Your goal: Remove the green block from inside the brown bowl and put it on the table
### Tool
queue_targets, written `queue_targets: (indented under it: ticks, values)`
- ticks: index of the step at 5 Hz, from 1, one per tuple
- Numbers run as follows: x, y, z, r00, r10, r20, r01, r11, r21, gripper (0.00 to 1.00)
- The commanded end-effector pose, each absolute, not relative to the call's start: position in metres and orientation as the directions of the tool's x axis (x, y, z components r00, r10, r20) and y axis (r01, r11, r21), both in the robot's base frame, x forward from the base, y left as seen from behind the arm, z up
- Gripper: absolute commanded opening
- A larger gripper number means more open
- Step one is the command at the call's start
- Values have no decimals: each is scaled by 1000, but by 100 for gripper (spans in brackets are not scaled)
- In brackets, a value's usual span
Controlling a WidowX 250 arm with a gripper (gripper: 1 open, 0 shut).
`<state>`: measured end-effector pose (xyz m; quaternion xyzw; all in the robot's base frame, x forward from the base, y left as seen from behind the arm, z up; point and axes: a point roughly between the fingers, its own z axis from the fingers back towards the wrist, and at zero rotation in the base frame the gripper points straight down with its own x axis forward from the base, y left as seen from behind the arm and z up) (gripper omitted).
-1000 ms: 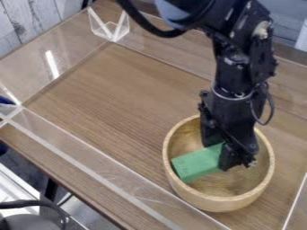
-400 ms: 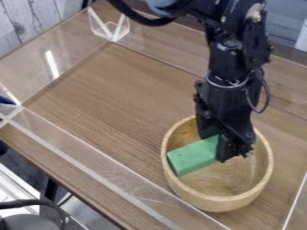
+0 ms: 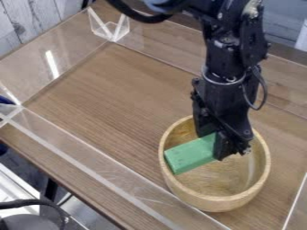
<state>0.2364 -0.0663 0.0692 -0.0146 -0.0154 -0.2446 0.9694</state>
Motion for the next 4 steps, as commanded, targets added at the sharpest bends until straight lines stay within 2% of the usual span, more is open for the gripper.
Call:
queue_targets:
  ticks: [1,4]
  values:
    - [250,-65,92,879,-460,122,463,886,3,0]
    - [252,-56,101,892,-434,128,436,900,10,0]
